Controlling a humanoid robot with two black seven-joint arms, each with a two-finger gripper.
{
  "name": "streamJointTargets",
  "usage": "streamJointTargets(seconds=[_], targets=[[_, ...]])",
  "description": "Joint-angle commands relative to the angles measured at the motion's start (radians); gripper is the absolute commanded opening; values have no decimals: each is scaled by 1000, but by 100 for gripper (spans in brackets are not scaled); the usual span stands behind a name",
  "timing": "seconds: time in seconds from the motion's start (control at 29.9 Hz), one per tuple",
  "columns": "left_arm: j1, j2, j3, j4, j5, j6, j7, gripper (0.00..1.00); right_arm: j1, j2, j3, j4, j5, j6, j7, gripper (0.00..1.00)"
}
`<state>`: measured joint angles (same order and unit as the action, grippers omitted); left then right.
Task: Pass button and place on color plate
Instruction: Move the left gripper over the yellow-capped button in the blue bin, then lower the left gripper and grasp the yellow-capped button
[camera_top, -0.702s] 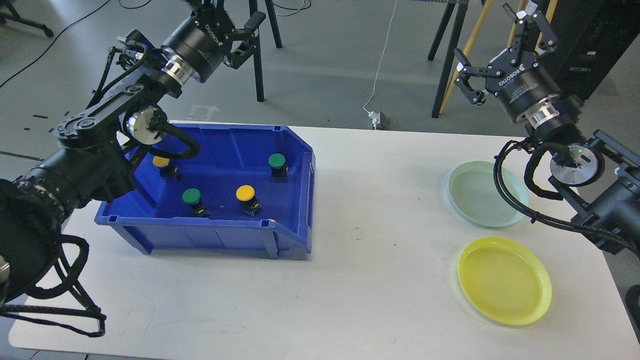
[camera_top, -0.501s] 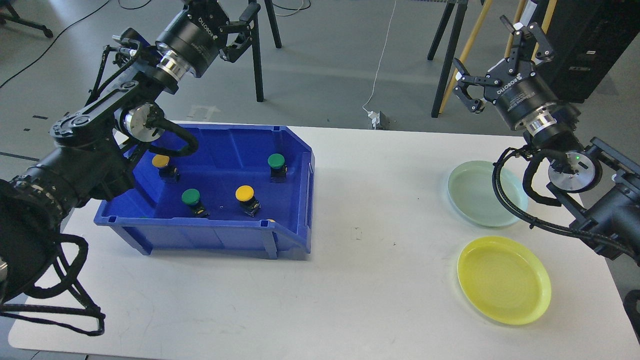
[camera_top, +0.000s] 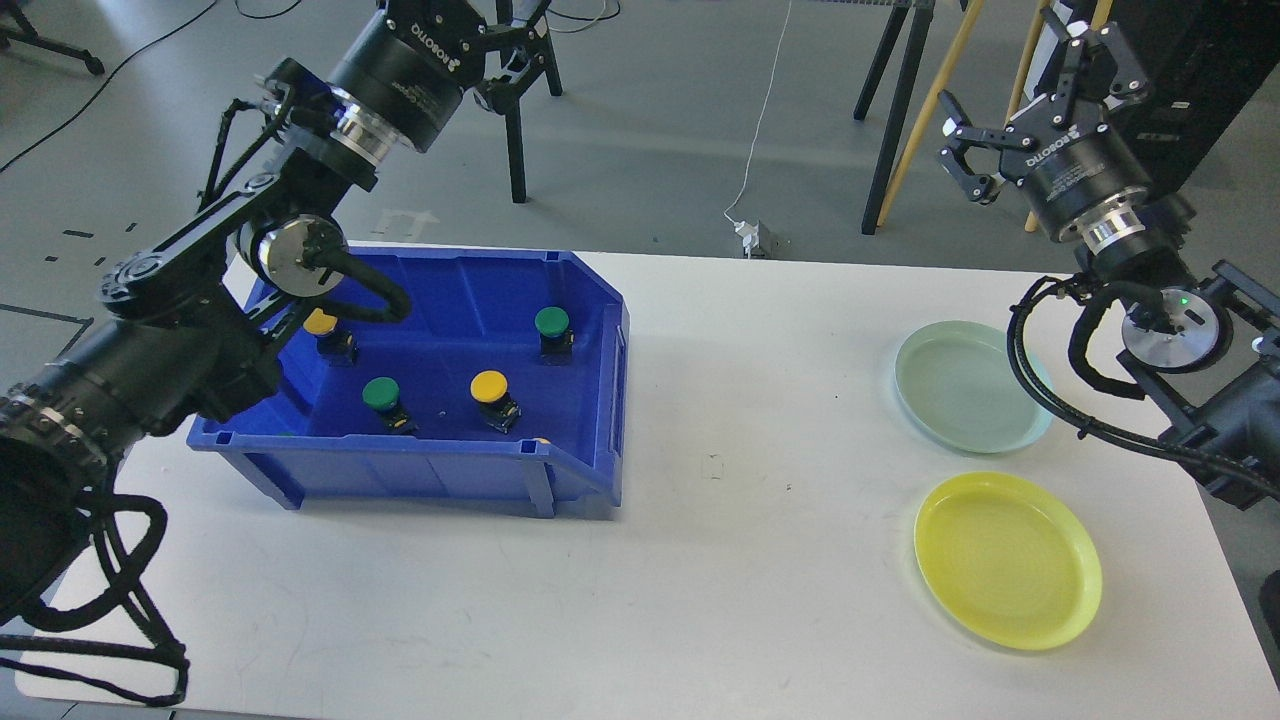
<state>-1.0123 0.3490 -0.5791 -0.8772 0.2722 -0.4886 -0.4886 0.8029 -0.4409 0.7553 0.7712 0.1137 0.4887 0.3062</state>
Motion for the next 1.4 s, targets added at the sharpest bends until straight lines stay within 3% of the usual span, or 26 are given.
streamJointTargets(seconds=[0.0, 0.2, 0.27, 0.47, 0.63, 0.73, 0.97, 1.37], targets=[[-118, 100, 138, -123, 184, 0, 0, 100, -8, -12, 39, -16, 0, 0, 4, 99], [-529, 163, 865, -118, 260, 0, 0, 100, -13, -39, 45, -16, 0, 0, 8, 99], [-645, 160, 1031, -132, 362, 0, 0, 100, -13, -53, 48, -18, 0, 0, 8, 99], [-782, 101, 1211, -186, 734, 0, 0, 100, -13, -61, 47, -56, -2, 0, 8, 99], [-809, -79, 1465, -146, 763, 31, 0, 100, -37, -64, 47, -64, 0, 0, 8, 99], [-779, -174, 1556, -59, 762, 47, 0, 100, -42, -64, 47, -67, -2, 0, 7, 99], [-637, -261, 1569, 141, 763, 45, 0, 100, -45, -64, 47, -67, -2, 0, 5, 99], [-506, -266, 1576, 207, 765, 42, 0, 100, -57, -64, 45, -67, -2, 0, 4, 99]])
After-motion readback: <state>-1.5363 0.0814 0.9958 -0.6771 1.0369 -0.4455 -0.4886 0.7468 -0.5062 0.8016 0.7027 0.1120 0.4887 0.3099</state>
